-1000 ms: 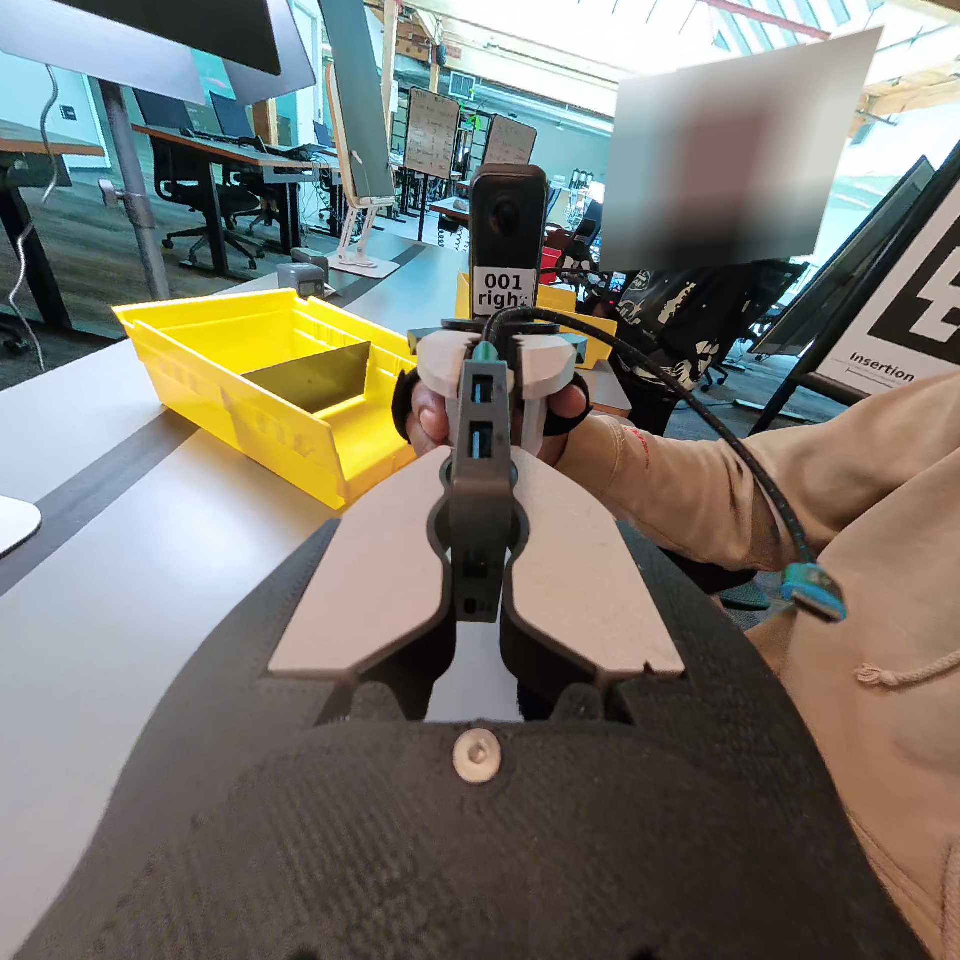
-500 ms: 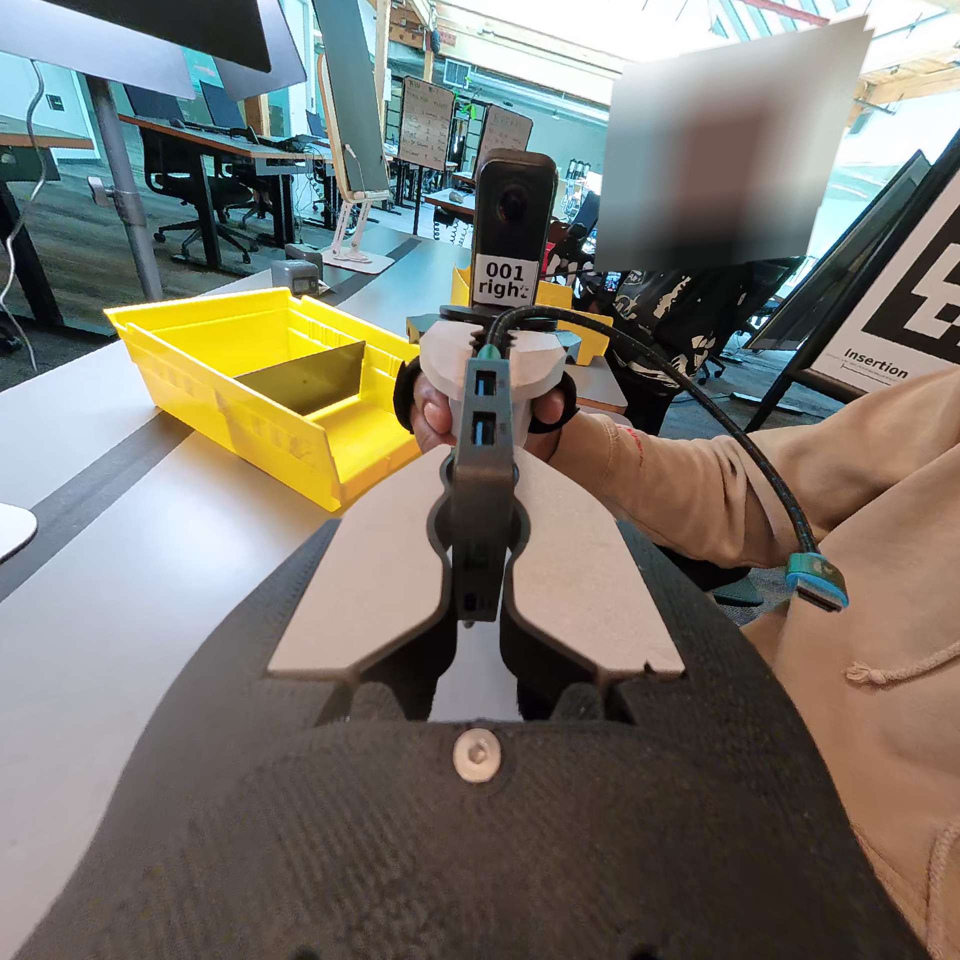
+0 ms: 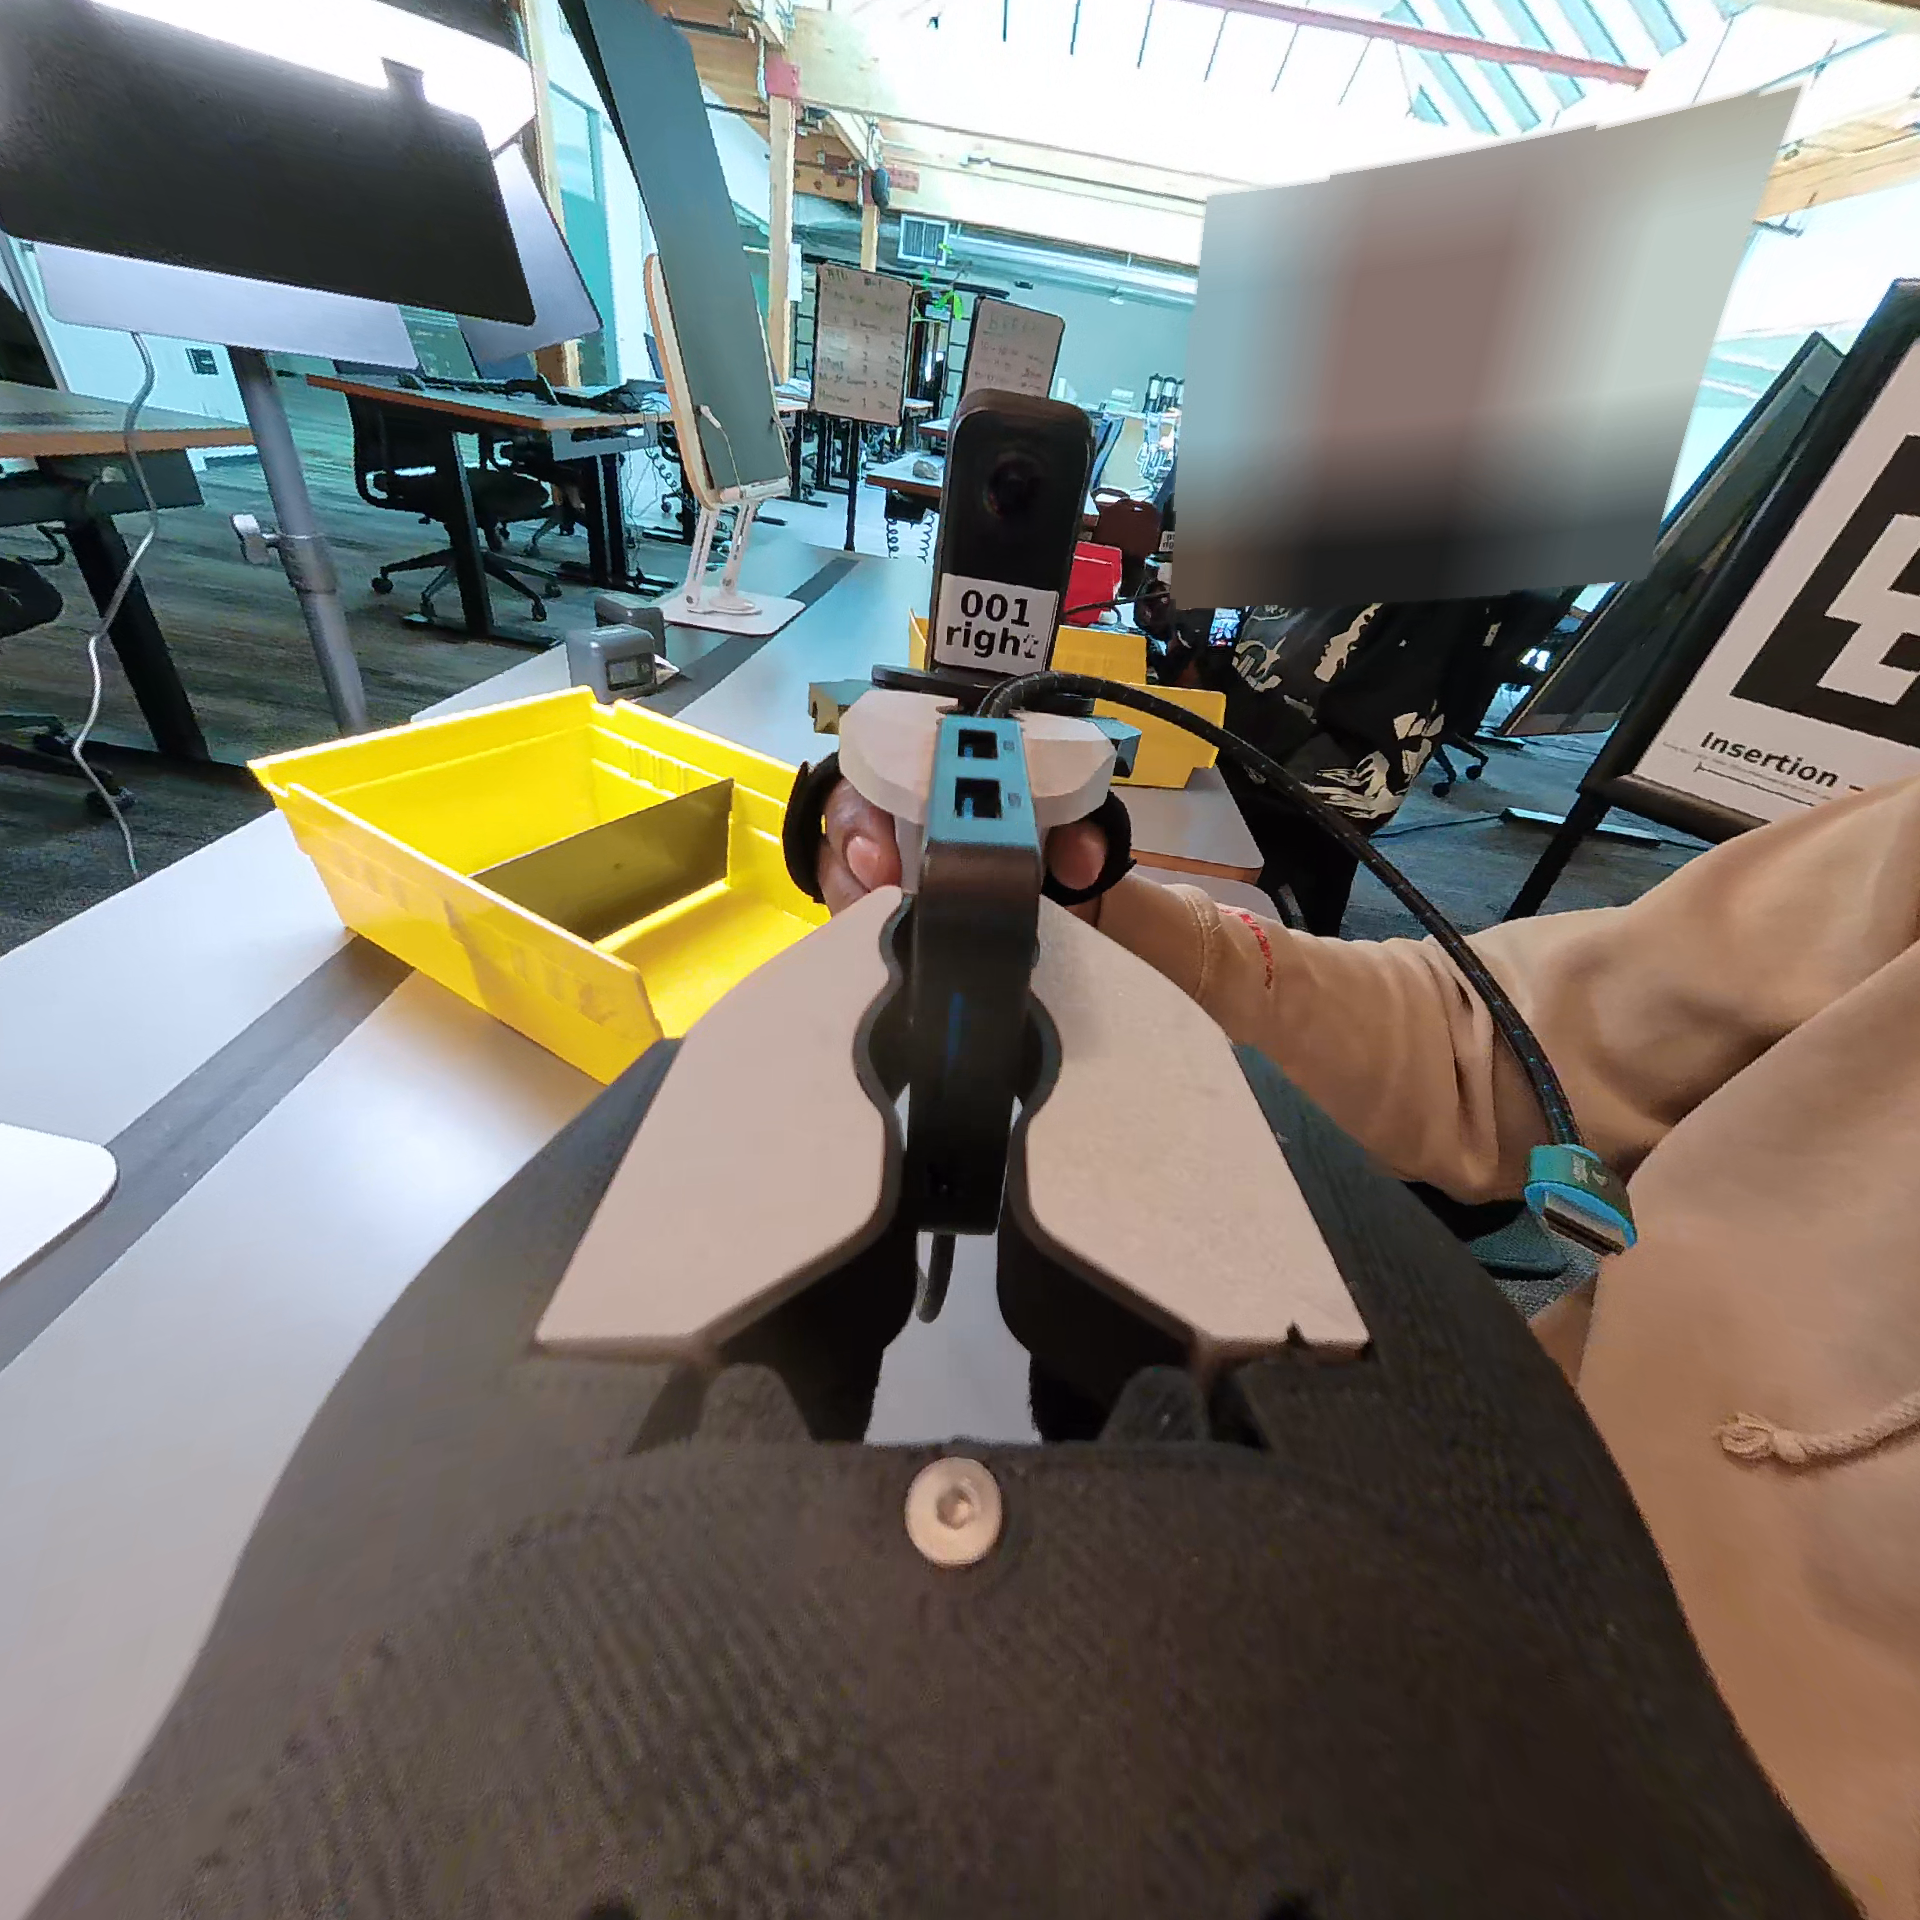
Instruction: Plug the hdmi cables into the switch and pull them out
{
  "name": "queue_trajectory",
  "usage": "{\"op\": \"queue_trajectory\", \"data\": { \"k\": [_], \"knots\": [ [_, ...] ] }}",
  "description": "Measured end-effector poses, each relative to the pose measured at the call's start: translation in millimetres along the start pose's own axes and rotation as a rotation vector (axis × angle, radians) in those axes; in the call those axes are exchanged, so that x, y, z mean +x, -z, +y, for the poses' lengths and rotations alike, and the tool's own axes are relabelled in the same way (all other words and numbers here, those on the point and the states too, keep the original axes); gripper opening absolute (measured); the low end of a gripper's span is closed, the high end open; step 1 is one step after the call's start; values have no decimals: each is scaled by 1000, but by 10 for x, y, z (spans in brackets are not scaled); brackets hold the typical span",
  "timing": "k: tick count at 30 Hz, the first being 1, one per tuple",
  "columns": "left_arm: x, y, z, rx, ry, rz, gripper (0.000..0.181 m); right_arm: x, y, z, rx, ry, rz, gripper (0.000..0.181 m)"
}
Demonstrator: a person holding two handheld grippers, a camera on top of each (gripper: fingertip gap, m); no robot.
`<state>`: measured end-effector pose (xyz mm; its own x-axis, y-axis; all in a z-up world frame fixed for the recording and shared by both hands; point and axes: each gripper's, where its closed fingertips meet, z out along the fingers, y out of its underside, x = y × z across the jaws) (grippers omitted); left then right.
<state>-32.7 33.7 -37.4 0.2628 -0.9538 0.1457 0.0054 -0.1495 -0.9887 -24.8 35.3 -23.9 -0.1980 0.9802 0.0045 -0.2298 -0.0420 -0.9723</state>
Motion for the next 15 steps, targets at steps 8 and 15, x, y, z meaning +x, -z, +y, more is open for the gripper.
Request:
{"op": "queue_trajectory", "data": {
  "k": [8, 15],
  "knots": [
    [-224, 944, -476, 196, -40, -128, 15, 279, 1031, -627, 202, 74, 247, 11],
    [-308, 1046, -467, 114, -31, -242, 14, 810, 1360, -506, -143, 163, 720, 11]
  ]
}}
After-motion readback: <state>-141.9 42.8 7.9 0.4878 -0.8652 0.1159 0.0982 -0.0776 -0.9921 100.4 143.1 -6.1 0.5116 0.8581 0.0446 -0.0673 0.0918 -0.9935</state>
